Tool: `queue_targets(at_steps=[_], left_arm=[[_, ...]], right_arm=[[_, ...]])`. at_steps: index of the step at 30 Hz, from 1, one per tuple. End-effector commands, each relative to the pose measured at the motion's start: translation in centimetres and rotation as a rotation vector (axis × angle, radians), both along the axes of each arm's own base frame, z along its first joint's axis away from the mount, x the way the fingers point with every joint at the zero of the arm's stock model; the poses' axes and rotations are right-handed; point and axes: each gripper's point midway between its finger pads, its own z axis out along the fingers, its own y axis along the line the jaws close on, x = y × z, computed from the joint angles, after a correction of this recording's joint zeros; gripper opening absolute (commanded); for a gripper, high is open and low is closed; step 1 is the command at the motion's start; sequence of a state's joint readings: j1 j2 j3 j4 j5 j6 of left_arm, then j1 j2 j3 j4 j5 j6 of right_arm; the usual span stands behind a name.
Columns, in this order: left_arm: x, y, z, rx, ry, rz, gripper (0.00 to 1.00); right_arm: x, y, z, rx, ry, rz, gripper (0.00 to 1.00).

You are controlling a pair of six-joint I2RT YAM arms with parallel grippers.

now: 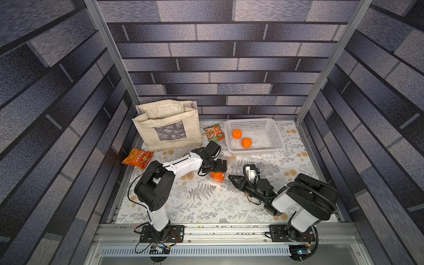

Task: Take oranges out of containers
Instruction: Pick up the packing box from the center of the board.

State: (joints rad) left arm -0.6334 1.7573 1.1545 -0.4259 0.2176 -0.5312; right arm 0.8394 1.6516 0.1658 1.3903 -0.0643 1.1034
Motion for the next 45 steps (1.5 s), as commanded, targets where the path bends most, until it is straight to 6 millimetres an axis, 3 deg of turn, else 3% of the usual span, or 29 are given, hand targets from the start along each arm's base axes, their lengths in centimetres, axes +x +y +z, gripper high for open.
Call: queue_targets(at_steps=[1,16,24,45], left_arm=[[-2.2,2.3,-3.4,0.139,0.106,-0.014,1.00],[-2.3,2.0,-3.6,0.146,0.116,-0.024,1.00],[-2.5,2.1,-3.8,0.153,0.127,-0.022,1.00],[-3.0,1.6,-4.5,0.164,0.141,-0.037,1.00]], right_arm=[[-0.5,-0.6,-1.1,-0.025,0.028,-0.005,0.54],[-0.1,0.2,1.5,0.044,-0.011,0.006,0.54],[0.1,0.3,-0.2,0.011,0.032,-0.003,0.54],[0.6,1.3,0.4,0.018,0.007,0.018,0.53]])
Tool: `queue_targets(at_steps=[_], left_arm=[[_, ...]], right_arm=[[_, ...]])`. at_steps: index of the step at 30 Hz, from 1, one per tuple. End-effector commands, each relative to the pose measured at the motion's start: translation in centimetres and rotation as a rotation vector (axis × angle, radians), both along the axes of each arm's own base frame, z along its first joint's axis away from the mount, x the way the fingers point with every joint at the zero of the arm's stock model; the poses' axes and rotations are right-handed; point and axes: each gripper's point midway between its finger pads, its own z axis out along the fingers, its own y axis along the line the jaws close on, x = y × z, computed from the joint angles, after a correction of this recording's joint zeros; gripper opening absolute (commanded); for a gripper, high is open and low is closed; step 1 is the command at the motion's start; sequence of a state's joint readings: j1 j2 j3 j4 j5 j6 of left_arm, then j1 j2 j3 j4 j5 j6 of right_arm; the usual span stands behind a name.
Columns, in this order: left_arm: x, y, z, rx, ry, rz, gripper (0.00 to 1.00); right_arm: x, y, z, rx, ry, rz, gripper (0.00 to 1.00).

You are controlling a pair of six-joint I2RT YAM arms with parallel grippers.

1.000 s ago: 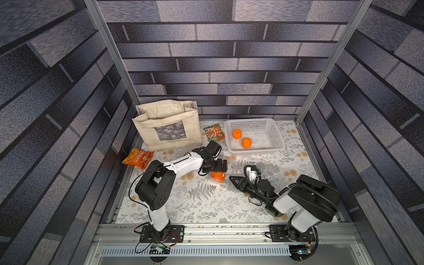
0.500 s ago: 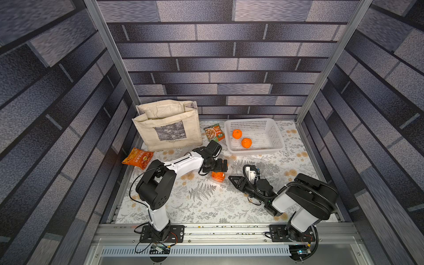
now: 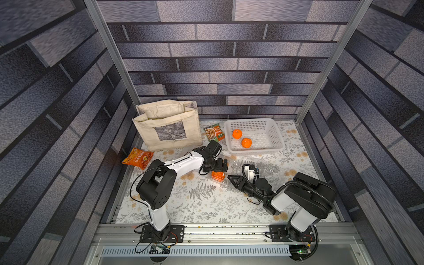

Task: Take oranges out of containers
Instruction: Pick up the packing box from the center of the board.

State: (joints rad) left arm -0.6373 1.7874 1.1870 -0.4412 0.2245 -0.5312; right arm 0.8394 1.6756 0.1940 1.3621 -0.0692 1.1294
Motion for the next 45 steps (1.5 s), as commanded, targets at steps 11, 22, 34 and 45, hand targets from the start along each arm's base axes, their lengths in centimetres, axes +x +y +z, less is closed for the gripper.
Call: queue_targets(at_steps=[11,22,34,45], left_arm=[[-4.3,2.0,-4.9,0.164,0.148,-0.037,1.00],[-4.6,1.7,-5.2,0.158,0.159,-0.043,1.00],[-4.1,1.8,-5.5,0.163,0.158,-0.039,1.00],[-3.7,2.0,-5.2,0.163,0.130,-0.033,1.00]], right_arm=[[0.9,1.6,1.3,0.020,-0.054,0.024,0.53],[1.3,2.3,2.2,0.034,-0.086,0.033,0.53],[0.9,1.7,0.7,0.025,-0.023,0.022,0.07],[1.1,1.8,1.3,0.072,0.025,0.021,0.00]])
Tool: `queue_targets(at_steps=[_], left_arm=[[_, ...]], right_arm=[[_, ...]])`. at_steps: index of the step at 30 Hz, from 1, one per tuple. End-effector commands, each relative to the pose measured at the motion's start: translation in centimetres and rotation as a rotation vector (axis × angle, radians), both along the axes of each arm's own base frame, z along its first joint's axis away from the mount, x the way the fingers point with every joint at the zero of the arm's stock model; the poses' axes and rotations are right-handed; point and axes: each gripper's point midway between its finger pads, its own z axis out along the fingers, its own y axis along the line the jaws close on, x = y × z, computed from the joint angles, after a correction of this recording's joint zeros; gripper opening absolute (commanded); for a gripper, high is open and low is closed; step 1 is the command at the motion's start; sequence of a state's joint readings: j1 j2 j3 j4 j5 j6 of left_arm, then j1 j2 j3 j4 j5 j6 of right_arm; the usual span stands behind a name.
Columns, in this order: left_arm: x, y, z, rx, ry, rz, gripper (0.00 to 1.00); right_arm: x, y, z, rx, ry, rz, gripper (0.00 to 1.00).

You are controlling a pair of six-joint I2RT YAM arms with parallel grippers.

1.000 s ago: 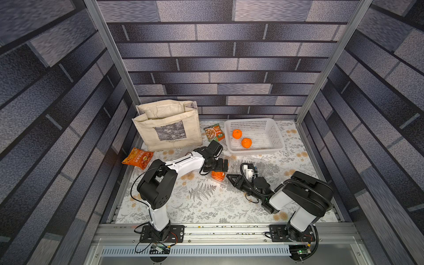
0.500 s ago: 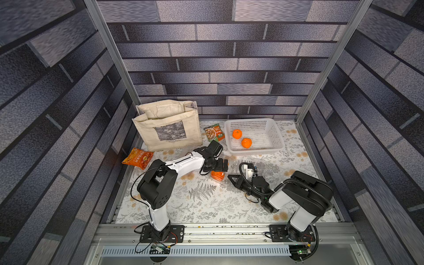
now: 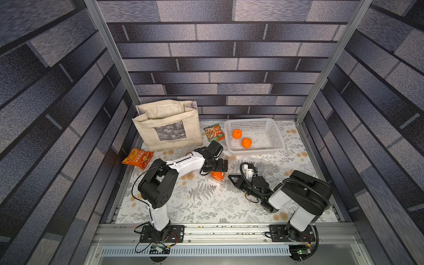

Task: Take oranges out of containers
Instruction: Pick up the packing box from the center of the board.

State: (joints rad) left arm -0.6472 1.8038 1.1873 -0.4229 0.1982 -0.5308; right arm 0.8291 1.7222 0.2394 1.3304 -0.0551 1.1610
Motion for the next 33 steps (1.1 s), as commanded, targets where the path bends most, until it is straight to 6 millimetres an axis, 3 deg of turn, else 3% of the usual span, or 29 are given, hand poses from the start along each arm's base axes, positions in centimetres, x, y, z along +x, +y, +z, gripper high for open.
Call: queue_targets(at_steps=[1,6,14,26,30,33], left_arm=[[-3.8,2.2,-4.7,0.145,0.143,-0.027,1.00],[-2.8,2.8,-2.6,0.140,0.043,0.000,1.00],[-0.7,3.8,4.8,0.068,-0.206,0.053,1.00],[0.1,5.9,8.0,0.056,-0.314,0.122,1.00],[-1.8,6.5,11.3,0.082,-0.497,0.174,1.00],[-5.0,3.8,13.7,0.052,-0.763,0.072,1.00]], right_arm=[[0.0,1.5,2.2,0.085,-0.008,0.050,0.00],[0.6,1.6,2.1,0.110,0.019,0.034,0.00],[1.0,1.4,1.8,0.084,0.031,0.012,0.00],[0.9,0.9,1.5,0.040,0.047,-0.005,0.00],[1.0,1.0,2.3,0.040,0.038,-0.002,0.00],[1.2,1.4,3.0,0.036,0.041,0.007,0.00]])
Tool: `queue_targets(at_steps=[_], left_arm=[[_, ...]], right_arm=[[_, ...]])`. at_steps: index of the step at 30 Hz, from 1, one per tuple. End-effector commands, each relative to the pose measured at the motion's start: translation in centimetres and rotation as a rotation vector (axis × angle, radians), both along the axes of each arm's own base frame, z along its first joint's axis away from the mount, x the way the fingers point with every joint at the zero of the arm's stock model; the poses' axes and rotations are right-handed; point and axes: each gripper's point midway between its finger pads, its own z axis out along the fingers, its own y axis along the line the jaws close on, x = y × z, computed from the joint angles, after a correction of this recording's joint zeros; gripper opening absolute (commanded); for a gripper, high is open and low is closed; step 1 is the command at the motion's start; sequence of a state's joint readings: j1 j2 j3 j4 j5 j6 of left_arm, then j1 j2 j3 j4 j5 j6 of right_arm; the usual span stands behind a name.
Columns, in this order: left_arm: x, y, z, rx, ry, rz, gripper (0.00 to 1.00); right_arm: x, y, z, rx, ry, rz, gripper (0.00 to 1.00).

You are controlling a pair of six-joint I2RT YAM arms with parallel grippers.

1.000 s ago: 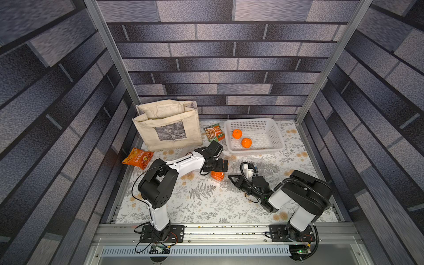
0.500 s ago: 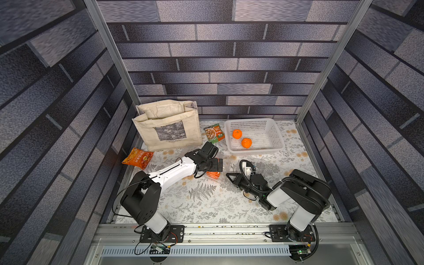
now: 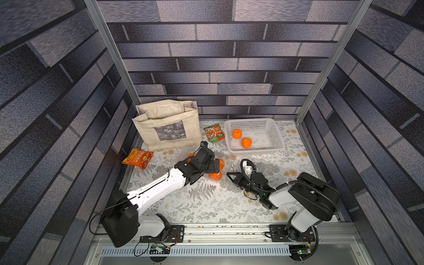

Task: Take oranges out of containers
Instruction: Pick up the packing box from the center of the board.

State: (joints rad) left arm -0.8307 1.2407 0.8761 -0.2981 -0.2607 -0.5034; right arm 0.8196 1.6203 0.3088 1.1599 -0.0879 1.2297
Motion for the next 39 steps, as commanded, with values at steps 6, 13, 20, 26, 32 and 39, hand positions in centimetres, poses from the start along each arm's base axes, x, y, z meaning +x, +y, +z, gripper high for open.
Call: queue_targets(at_steps=[6,13,20,26,32,39], left_arm=[[-6.1,-1.6,2.8,0.111,-0.418,-0.085,0.98],[-9.9,-3.2,1.1,0.265,-0.577,-0.208,0.68],[-10.8,-3.1,-2.5,0.329,-0.534,-0.243,0.73],[-9.2,-2.6,-2.6,0.287,-0.491,-0.224,0.76],[-7.2,-4.7,-0.2,0.048,-0.471,-0.200,0.53],[-6.7,-7.3,0.0,-0.094,-0.372,-0.161,0.48]], right_arm=[[1.0,0.9,0.5,0.024,0.043,0.009,0.00],[1.1,1.1,1.4,0.045,0.048,0.021,0.00],[1.6,0.4,4.3,0.039,0.015,0.015,0.00],[1.6,0.2,7.4,0.092,-0.001,0.003,0.00],[2.0,-0.6,9.2,0.142,-0.034,-0.044,0.00],[3.0,-2.5,12.3,0.215,-0.130,-0.146,0.00]])
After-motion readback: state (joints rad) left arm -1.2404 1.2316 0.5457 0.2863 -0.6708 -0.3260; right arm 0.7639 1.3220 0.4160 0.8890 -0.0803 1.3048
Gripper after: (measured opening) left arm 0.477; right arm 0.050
